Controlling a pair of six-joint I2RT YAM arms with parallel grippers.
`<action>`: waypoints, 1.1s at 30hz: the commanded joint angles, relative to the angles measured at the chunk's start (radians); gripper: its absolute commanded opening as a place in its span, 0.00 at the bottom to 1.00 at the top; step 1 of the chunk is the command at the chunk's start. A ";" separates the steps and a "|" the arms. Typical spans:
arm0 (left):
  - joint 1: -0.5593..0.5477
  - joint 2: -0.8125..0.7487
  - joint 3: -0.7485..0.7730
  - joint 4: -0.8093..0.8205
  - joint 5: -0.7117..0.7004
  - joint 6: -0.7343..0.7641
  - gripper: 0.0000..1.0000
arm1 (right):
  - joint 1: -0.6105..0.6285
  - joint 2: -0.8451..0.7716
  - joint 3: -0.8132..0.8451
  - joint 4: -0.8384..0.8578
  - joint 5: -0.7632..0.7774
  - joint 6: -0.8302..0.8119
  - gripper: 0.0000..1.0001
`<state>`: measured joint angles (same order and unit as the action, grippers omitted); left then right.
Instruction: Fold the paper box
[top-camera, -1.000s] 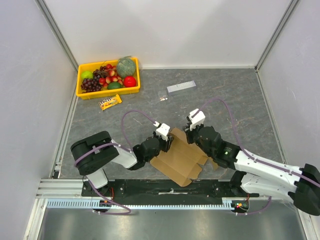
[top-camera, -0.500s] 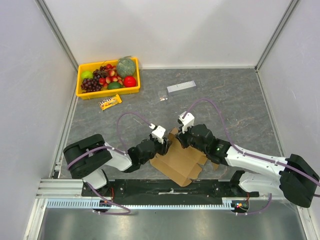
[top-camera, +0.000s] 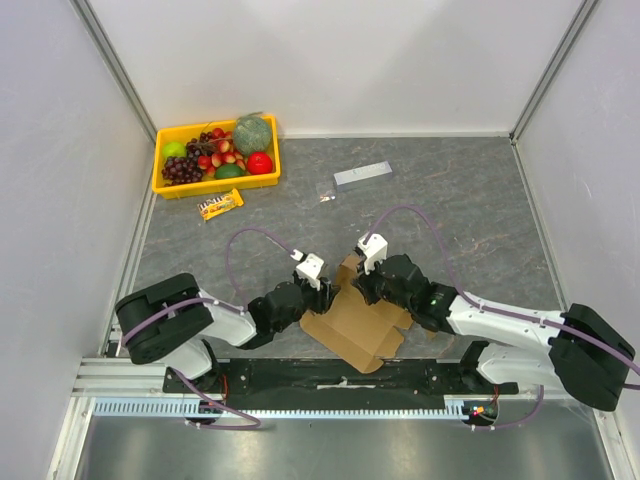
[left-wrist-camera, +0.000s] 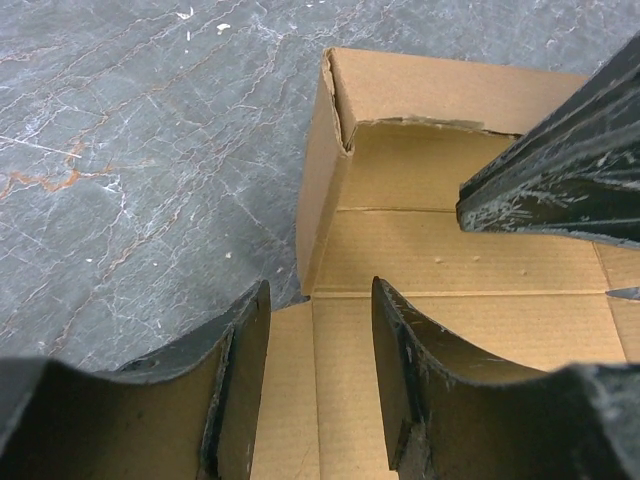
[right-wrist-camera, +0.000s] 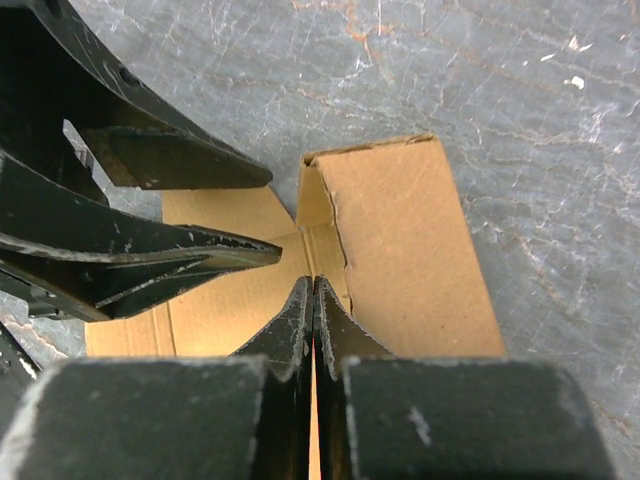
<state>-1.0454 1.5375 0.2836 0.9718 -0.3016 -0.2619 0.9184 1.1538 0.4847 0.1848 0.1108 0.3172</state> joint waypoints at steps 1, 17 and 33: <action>-0.011 -0.034 -0.018 0.019 0.009 -0.039 0.52 | -0.004 0.009 -0.018 0.056 -0.033 0.029 0.00; -0.015 -0.027 -0.014 0.015 0.010 -0.048 0.51 | -0.004 -0.177 0.022 0.101 0.002 0.033 0.10; -0.027 -0.070 -0.049 0.010 0.016 -0.071 0.50 | -0.015 0.036 0.045 0.174 0.236 0.072 0.04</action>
<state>-1.0641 1.5040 0.2462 0.9691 -0.2817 -0.2985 0.9066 1.1652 0.5003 0.2855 0.2962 0.3721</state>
